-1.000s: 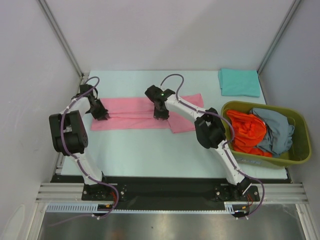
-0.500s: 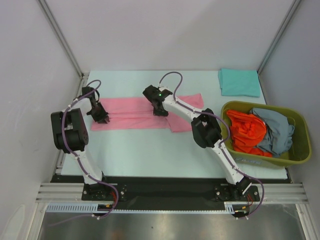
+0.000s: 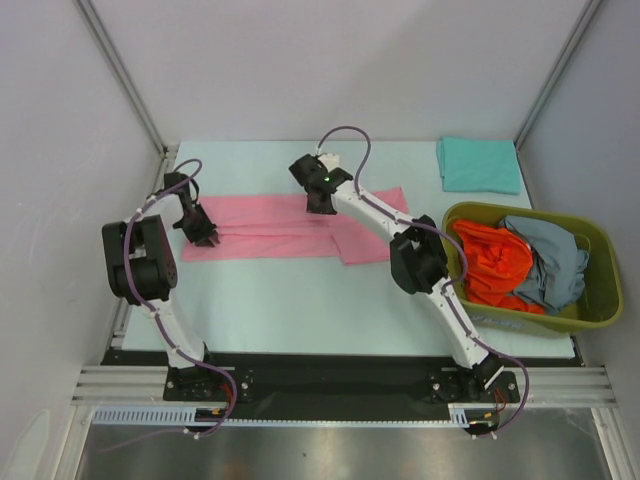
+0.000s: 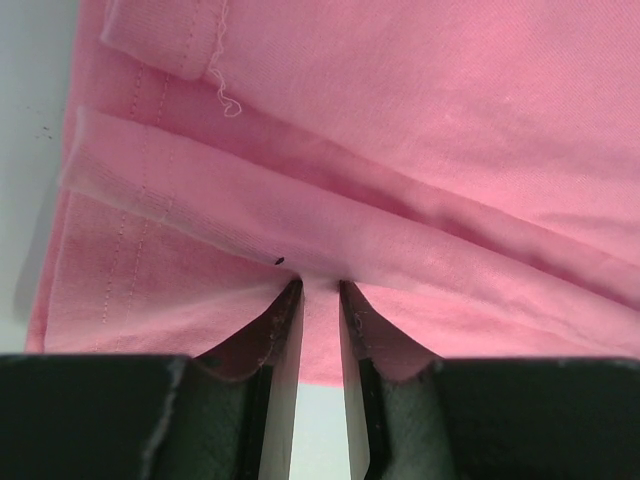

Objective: Fold and stack the t-shirts
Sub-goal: Fold the tshirt

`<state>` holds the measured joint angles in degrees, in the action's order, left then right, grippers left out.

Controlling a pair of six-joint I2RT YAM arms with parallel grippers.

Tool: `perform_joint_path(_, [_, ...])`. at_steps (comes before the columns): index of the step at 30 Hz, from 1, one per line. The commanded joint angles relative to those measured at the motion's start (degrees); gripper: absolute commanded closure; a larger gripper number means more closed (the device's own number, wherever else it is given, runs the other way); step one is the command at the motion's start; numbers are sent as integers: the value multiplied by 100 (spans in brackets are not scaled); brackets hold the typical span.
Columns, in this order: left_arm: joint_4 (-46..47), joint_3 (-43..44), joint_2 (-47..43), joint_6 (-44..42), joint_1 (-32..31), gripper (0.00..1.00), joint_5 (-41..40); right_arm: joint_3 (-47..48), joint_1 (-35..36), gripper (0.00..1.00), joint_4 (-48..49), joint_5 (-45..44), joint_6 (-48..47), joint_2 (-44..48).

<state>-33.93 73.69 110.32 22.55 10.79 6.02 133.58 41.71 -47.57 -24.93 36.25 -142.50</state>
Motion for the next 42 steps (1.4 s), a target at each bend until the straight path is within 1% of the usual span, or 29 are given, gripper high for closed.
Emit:
perform_joint_path(1, [-17, 93, 270, 31, -15, 73, -119, -376, 433, 61, -147, 251, 154, 600])
perform_joint_path(4, [53, -3, 262, 31, -15, 73, -154, -692, 592, 59, -209, 489, 365, 627])
perform_joint_path(7, [54, -30, 253, 39, -15, 73, -145, -728, 671, 57, -261, 515, 435, 504])
perform_joint_path(16, [62, -100, 165, 13, -15, 73, -233, -649, 522, 57, -86, 226, 409, 108])
perform_joint_path(22, [45, -101, 165, 13, -6, 73, -251, -534, 496, 57, -138, 243, 401, -85])
perform_joint_path(28, [53, -83, 191, 13, -15, 73, -268, -640, 461, 58, -25, -213, 409, -129])
perform_joint_path(30, [62, -109, 191, 13, -15, 73, -268, -736, 399, 58, 142, -363, 278, -129])
perform_joint_path(32, [62, -127, 209, 13, -15, 73, -268, -789, 303, 58, 563, -582, 120, -103])
perform_joint_path(33, [54, -144, 218, 13, -15, 73, -259, -772, 276, 57, 721, -636, -133, -112])
perform_joint_path(34, [62, -144, 226, 4, -15, 73, -277, -711, 241, 58, 932, -654, -205, -129])
perform_joint_path(38, [53, -162, 235, -22, -15, 73, -321, -280, 65, 58, 1258, -706, -487, -217])
perform_joint_path(40, [53, -162, 209, -48, -15, 73, -330, 0, 39, 57, 1303, -715, -636, -191])
perform_joint_path(42, [53, -153, 191, -66, -15, 73, -365, 72, 47, 57, 1312, -733, -716, -16])
